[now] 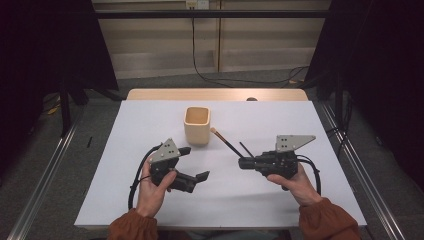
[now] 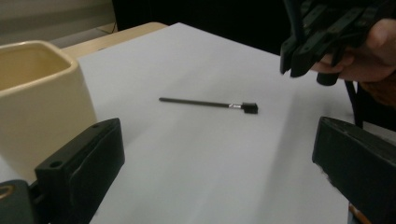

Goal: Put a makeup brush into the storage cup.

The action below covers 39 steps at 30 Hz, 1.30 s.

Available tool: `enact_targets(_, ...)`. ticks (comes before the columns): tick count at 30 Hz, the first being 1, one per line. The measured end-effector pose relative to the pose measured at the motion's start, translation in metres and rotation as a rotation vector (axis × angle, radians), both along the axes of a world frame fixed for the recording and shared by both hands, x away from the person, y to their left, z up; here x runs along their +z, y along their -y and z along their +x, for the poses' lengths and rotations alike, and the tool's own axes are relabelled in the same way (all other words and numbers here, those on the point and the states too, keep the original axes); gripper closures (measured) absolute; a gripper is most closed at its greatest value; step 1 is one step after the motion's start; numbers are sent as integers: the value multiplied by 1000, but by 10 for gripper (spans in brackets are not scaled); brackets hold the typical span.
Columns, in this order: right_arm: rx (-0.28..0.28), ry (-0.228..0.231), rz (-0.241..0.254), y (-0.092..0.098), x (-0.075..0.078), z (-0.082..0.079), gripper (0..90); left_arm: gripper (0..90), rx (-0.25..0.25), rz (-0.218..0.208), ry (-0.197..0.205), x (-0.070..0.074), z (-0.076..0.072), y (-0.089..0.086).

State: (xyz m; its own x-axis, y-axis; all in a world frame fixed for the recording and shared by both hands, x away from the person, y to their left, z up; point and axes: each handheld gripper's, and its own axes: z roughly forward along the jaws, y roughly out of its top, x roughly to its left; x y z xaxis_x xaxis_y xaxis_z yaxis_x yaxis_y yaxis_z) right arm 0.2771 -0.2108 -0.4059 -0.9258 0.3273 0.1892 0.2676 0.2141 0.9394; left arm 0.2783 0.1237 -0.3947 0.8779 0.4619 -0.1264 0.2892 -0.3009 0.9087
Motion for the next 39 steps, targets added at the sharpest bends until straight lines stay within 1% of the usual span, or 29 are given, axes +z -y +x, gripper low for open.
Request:
enact_targets(2, 0, -2, 0, 0, 0, 0, 854, 27, -21, -12, 1, 3, 1, 4)
enact_targets(4, 1, -1, -1, 0, 0, 0, 854, 27, -25, -24, 13, 6, 2, 9)
enact_targets(5, 1, -1, -1, 0, -1, 0, 854, 26, -23, -27, 20, 7, 2, 12)
enact_targets(10, 3, 1, -1, 1, -1, 0, 854, 29, -53, -37, 40, 12, 1, 23)
enact_targets(12, 6, -10, 11, 0, -4, 0, 854, 31, -76, -44, 43, 15, 0, 29)
enact_targets(14, 8, -13, 6, 0, -6, -1, 854, 31, -73, -44, 48, 16, 0, 30)
enact_targets(16, 15, -13, -4, -3, -11, -2, 854, 34, -66, -53, 51, 18, 1, 33)
enact_targets(17, 15, -13, -4, -3, -11, -2, 854, 34, -64, -60, 49, 19, 1, 34)
enact_targets(19, 11, -14, -12, -4, -13, -2, 854, 36, -68, -78, 60, 19, 1, 36)
enact_targets(22, 7, -14, -4, -2, -14, -2, 854, 41, -72, -98, 70, 19, 2, 37)
enact_targets(25, 7, -13, -1, -1, -14, -2, 854, 45, -86, -116, 68, 19, 3, 39)
enact_targets(28, 8, -11, -1, -2, -14, -2, 854, 50, -89, -119, 72, 20, 4, 41)
enact_targets(29, 10, -11, -1, -2, -14, -2, 854, 55, -86, -112, 73, 20, 4, 43)
enact_targets(30, 13, -13, -2, -2, -14, -2, 853, 72, -94, -104, 71, 20, 4, 44)
enact_targets(31, 17, -18, -4, -3, -14, -2, 854, 104, -96, -105, 76, 20, 3, 45)
enact_targets(32, 17, -18, -4, -3, -14, -2, 854, 104, -103, -111, 70, 20, 4, 45)
enact_targets(33, 19, -17, -6, -4, -15, -3, 854, 141, -106, -119, 62, 20, 4, 45)
enact_targets(34, 21, -17, -6, -4, -15, -3, 853, 166, -104, -119, 68, 21, 4, 45)
enact_targets(35, 21, -17, -6, -4, -15, -3, 853, 166, -107, -115, 76, 21, 4, 45)
enact_targets(36, 22, -17, -8, -5, -15, -3, 854, 226, -107, -117, 78, 21, 5, 45)
enact_targets(37, 25, -17, -8, -6, -15, -3, 853, 239, -98, -125, 72, 21, 5, 45)
enact_targets(38, 27, -18, -8, -6, -15, -3, 854, 278, -89, -137, 60, 22, 6, 44)
enact_targets(39, 27, -18, -8, -6, -15, -3, 854, 324, -89, -137, 60, 22, 6, 44)
